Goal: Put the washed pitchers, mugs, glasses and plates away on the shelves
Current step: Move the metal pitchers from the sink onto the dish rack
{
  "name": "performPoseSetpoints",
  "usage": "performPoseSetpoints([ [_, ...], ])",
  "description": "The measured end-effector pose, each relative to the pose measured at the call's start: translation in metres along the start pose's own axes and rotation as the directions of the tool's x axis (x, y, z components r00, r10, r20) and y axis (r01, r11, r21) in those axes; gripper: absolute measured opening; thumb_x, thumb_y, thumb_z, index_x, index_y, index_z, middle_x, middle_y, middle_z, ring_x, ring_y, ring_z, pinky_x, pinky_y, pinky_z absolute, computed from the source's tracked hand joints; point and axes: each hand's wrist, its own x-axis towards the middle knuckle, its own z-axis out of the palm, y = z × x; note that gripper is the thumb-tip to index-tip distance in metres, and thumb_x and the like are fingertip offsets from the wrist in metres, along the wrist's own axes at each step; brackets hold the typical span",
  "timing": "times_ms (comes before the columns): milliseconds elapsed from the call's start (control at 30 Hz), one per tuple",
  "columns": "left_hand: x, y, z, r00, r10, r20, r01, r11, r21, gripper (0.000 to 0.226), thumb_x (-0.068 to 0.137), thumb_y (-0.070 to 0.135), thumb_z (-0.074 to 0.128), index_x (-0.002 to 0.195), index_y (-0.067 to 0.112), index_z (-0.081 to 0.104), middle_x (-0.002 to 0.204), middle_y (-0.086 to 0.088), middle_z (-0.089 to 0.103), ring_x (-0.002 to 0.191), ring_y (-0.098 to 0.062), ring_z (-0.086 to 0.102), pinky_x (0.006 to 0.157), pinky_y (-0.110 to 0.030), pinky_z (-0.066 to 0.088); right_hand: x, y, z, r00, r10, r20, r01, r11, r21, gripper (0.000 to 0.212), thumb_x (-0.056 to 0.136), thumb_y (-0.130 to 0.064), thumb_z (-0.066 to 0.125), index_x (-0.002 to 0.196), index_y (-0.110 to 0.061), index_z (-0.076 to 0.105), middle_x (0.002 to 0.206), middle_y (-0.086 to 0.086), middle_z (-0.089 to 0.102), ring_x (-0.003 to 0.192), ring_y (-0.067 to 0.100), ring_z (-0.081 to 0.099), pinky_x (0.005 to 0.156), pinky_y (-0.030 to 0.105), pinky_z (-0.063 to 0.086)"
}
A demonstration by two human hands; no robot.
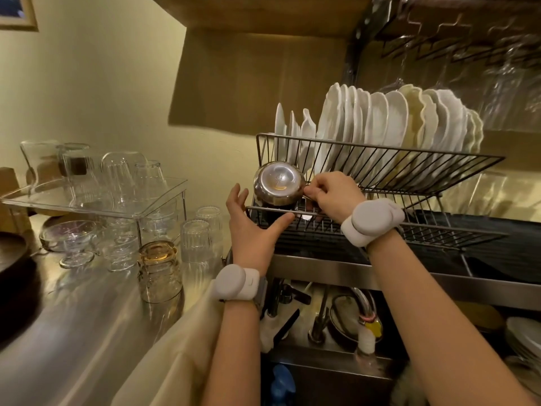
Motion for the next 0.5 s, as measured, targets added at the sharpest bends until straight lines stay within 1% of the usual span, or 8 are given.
performPoseSetpoints([
  [33, 0.0004, -0.0008, 0.0004, 1.0, -0.002, 0.012, 0.002, 1.0, -0.009, 0.097, 0.068, 0.027, 0.079, 0.141, 0.03, 0.016, 0.142, 0.01, 0.038, 0.118, 0.005, 0.032, 0.093, -0.008, 0.025, 0.0004, -0.0001, 0.0001, 1.0, -0.003, 0.005, 0.003, 1.0, -0.007, 0.02, 0.094, -0.023, 0.051, 0.077, -0.013, 0.057, 0.061, -0.009, 0.049, 0.057, 0.001, 0.044, 0.046, 0.013, 0.032],
  [100, 0.0013, -0.0034, 0.0012, 1.0, -0.008, 0.029, 0.008, 1.0, -0.022, 0.095, 0.07, 0.024, 0.078, 0.142, 0.029, 0.016, 0.133, 0.015, 0.043, 0.106, 0.014, 0.036, 0.078, 0.009, 0.026, 0.0019, -0.0004, 0.0017, 1.0, -0.003, 0.015, 0.004, 1.0, -0.019, 0.02, 0.094, -0.023, 0.051, 0.078, -0.013, 0.056, 0.061, -0.009, 0.049, 0.056, 0.0, 0.044, 0.046, 0.012, 0.032],
  [133, 0.0017, -0.0045, 0.0018, 0.999, -0.008, 0.032, 0.009, 1.0, -0.026, 0.094, 0.07, 0.023, 0.078, 0.142, 0.028, 0.017, 0.126, 0.018, 0.045, 0.098, 0.017, 0.04, 0.072, 0.012, 0.027, 0.0026, -0.0006, 0.0024, 1.0, 0.001, 0.022, -0.001, 1.0, -0.027, 0.02, 0.094, -0.024, 0.051, 0.079, -0.012, 0.057, 0.062, -0.008, 0.049, 0.057, 0.001, 0.044, 0.049, 0.015, 0.032],
  [167, 0.0017, -0.0056, 0.0023, 0.999, -0.007, 0.032, 0.008, 1.0, -0.029, 0.094, 0.071, 0.023, 0.078, 0.142, 0.028, 0.017, 0.121, 0.021, 0.045, 0.093, 0.018, 0.042, 0.069, 0.013, 0.028, 0.0031, -0.0006, 0.0034, 0.999, 0.009, 0.032, -0.008, 0.999, -0.036, 0.019, 0.094, -0.024, 0.051, 0.08, -0.012, 0.057, 0.062, -0.008, 0.049, 0.058, 0.002, 0.044, 0.053, 0.019, 0.033],
  [233, 0.0017, -0.0058, 0.0031, 0.999, -0.001, 0.034, 0.002, 0.999, -0.038, 0.093, 0.071, 0.022, 0.078, 0.142, 0.029, 0.018, 0.116, 0.024, 0.044, 0.093, 0.021, 0.043, 0.068, 0.014, 0.027, 0.004, -0.001, 0.0035, 0.998, 0.02, 0.059, -0.017, 0.998, -0.061, 0.021, 0.094, -0.026, 0.051, 0.08, -0.011, 0.056, 0.063, -0.006, 0.048, 0.059, 0.005, 0.044, 0.058, 0.022, 0.033],
  [333, 0.0017, -0.0061, 0.0027, 0.999, 0.005, 0.041, -0.003, 0.999, -0.05, 0.092, 0.071, 0.022, 0.078, 0.141, 0.029, 0.019, 0.117, 0.024, 0.044, 0.097, 0.015, 0.044, 0.07, 0.013, 0.029, 0.0047, -0.0018, 0.003, 0.995, 0.021, 0.101, -0.009, 0.993, -0.116, 0.022, 0.094, -0.026, 0.051, 0.079, -0.009, 0.053, 0.062, -0.004, 0.046, 0.056, 0.004, 0.042, 0.053, 0.022, 0.03],
  [433, 0.0019, -0.0065, 0.0028, 0.999, 0.01, 0.047, -0.007, 0.998, -0.055, 0.09, 0.07, 0.022, 0.078, 0.14, 0.03, 0.021, 0.115, 0.026, 0.042, 0.098, 0.017, 0.043, 0.07, 0.012, 0.03, 0.0051, -0.0019, 0.0019, 0.992, 0.021, 0.123, -0.004, 0.991, -0.136, 0.022, 0.094, -0.025, 0.051, 0.08, -0.009, 0.054, 0.062, -0.004, 0.046, 0.056, 0.003, 0.041, 0.05, 0.017, 0.028],
  [500, 0.0021, -0.0069, 0.0026, 0.998, 0.011, 0.055, -0.007, 0.998, -0.065, 0.089, 0.071, 0.021, 0.078, 0.139, 0.029, 0.022, 0.117, 0.024, 0.042, 0.097, 0.018, 0.042, 0.07, 0.012, 0.031, 0.0056, -0.0023, 0.0009, 0.988, 0.024, 0.15, -0.003, 0.99, -0.141, 0.022, 0.094, -0.025, 0.051, 0.08, -0.009, 0.054, 0.062, -0.003, 0.046, 0.057, 0.004, 0.041, 0.05, 0.017, 0.029],
])
